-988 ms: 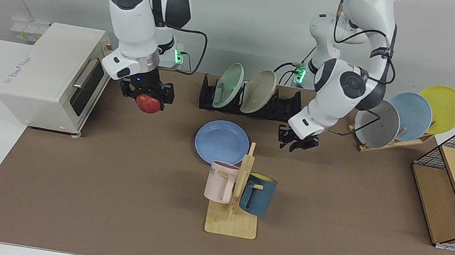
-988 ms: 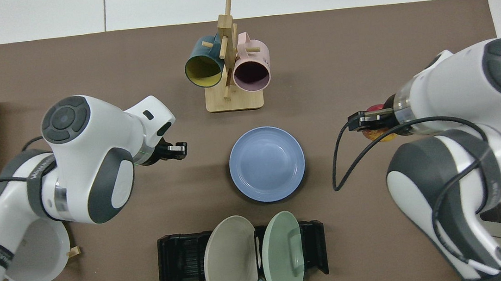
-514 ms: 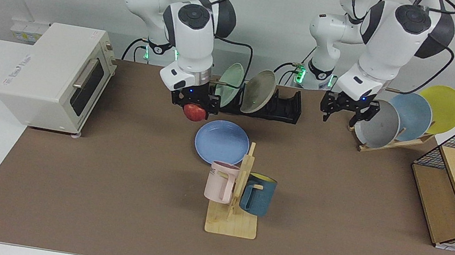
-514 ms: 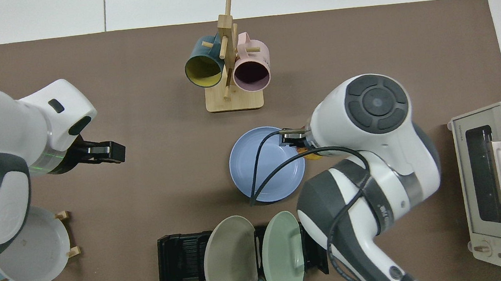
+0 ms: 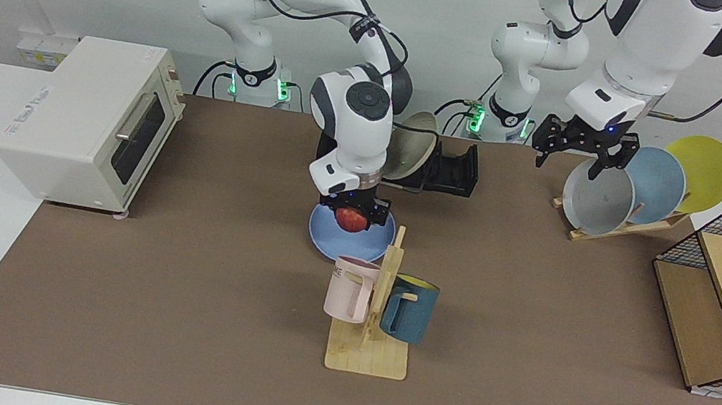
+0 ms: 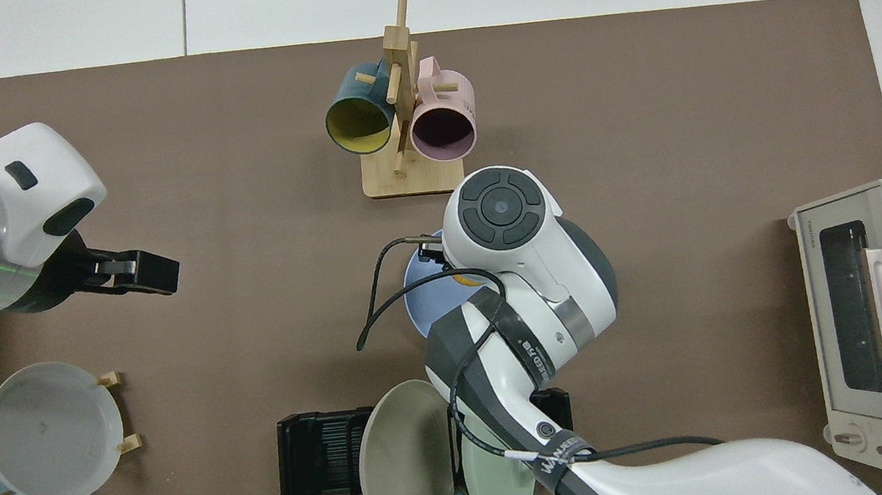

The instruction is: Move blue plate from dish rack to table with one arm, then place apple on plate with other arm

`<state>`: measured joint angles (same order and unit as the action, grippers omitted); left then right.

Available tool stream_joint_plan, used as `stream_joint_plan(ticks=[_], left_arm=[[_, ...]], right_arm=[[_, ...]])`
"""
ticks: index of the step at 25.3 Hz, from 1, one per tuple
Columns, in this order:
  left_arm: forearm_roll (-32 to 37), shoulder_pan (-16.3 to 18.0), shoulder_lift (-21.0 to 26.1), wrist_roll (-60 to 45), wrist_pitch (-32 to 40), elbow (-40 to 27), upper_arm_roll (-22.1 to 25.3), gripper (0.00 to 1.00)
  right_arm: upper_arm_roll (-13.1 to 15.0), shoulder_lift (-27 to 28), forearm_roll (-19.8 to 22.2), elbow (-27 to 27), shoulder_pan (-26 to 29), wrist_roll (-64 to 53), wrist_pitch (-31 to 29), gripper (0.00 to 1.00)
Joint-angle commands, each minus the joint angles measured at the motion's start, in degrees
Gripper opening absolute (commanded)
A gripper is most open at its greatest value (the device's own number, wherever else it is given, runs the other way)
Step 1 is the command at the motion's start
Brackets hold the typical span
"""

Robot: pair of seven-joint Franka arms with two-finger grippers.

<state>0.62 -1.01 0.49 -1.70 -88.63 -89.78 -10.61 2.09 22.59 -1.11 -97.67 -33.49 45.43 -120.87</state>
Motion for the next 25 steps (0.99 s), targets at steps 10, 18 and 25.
stream_joint_plan(ticks=[10,18,25], left_arm=[[0.2,-0.1,0.7,0.6,1.8,3.0,1.2,1.0],[0.2,0.6,0.7,0.5,1.8,3.0,1.2,1.0],[0.2,0.6,0.7,0.4,1.8,3.0,1.2,1.0]], right_arm=[[0.2,2.6,-0.5,-3.8,-0.2,1.6,-4.0,0.0],[0.3,2.1,-2.9,-5.3,-0.4,2.2,-4.8,1.0],[0.7,0.3,-2.8,-2.4,-0.6,2.3,-0.3,1.0]])
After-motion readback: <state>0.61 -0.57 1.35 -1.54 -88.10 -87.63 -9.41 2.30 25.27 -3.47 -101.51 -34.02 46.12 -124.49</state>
